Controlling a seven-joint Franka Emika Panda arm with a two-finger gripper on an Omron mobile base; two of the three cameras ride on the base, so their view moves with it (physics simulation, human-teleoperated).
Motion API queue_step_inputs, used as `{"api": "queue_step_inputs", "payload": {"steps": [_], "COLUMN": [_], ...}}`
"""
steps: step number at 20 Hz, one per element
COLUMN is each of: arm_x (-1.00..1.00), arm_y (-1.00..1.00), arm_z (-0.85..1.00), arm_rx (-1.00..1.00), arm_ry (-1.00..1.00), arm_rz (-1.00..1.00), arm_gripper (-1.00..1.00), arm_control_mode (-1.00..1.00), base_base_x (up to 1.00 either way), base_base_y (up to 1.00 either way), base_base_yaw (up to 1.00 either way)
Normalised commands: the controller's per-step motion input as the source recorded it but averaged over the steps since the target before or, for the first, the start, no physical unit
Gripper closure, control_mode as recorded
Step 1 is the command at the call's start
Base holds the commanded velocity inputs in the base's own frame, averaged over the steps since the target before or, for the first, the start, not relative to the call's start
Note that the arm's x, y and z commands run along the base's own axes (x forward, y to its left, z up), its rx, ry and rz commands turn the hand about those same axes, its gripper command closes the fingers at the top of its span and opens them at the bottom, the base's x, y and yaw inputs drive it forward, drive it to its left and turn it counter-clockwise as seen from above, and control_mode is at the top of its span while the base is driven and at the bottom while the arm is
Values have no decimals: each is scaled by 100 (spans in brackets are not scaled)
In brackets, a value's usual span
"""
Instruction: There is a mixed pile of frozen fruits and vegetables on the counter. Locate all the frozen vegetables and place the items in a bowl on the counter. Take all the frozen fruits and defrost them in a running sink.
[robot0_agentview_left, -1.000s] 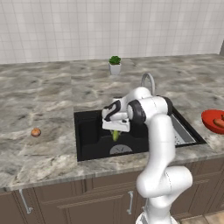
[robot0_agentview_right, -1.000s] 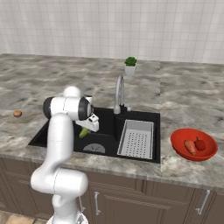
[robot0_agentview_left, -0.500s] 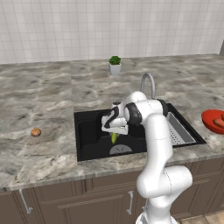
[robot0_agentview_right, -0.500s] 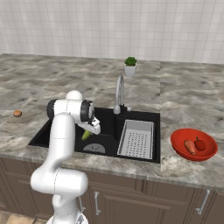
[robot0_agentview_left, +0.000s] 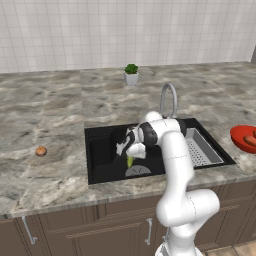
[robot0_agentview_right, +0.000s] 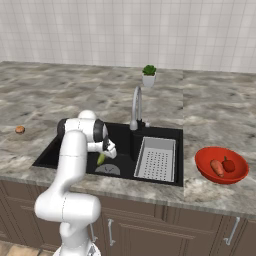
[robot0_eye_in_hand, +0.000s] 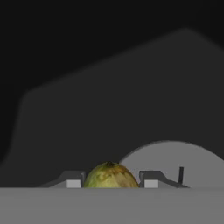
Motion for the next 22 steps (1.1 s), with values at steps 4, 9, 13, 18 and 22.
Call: {"api": "queue_step_inputs", "payload": {"steps": [4,9,13,18,22], "arm_x": [25,2,0,1,0], "arm_y": [0,0,2,-1,0], "arm_z": [-19,-28,-15,-24,-13], "arm_rx": [0,0,1,0,0], "arm_ry": [-2,3,8,11,3], "arm_rz": [-1,0,0,0,0], "arm_gripper": [100,100,100,100,-100], "arm_control_mode": [-100,-100,-100,-100,-100], "base_base_x": [0,0,0,0,0], "base_base_y": [0,0,0,0,0], "base_base_yaw": [0,0,0,0,0]}}
